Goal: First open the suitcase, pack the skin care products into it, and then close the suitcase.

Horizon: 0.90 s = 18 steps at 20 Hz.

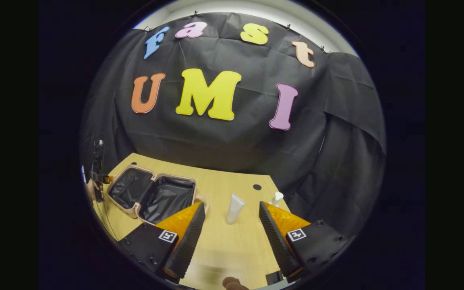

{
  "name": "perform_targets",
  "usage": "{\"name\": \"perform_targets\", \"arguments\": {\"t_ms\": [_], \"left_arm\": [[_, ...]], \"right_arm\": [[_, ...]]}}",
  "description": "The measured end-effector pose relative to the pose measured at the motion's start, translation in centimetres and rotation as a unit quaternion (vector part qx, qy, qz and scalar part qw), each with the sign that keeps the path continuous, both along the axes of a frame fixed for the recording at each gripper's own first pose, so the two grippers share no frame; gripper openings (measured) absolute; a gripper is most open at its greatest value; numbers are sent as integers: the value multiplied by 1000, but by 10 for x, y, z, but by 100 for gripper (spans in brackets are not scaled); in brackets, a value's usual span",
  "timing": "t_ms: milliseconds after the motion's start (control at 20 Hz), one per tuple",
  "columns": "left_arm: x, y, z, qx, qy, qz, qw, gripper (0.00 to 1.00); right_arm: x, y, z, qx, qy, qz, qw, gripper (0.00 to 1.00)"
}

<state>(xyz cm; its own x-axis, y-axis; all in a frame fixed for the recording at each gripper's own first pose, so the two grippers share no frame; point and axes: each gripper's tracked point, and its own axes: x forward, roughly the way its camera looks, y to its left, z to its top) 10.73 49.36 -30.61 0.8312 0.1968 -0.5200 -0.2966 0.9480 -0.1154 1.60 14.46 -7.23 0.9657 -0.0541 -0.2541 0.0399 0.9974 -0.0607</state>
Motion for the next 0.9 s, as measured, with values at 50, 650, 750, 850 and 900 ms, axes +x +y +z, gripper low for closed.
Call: {"name": "perform_targets", "arguments": {"t_ms": [50,650,750,850,900], "left_arm": [[-3,-3,5,-3,-1,5,1000,70],[-31,-139,109,16,-59,-8,998,98],[-31,-181,118,8,-61,-27,998,99],[-31,-229,126,0,-65,-51,997,98],[-29,-254,128,-5,-66,-67,996,98]], "right_arm": [[2,-6,-1,1,-2,1,1000,80],[39,-75,-17,27,-13,35,999,80],[44,-83,-21,26,-15,46,998,80],[49,-94,-26,18,-17,54,998,80],[51,-99,-30,15,-16,59,998,80]]}}
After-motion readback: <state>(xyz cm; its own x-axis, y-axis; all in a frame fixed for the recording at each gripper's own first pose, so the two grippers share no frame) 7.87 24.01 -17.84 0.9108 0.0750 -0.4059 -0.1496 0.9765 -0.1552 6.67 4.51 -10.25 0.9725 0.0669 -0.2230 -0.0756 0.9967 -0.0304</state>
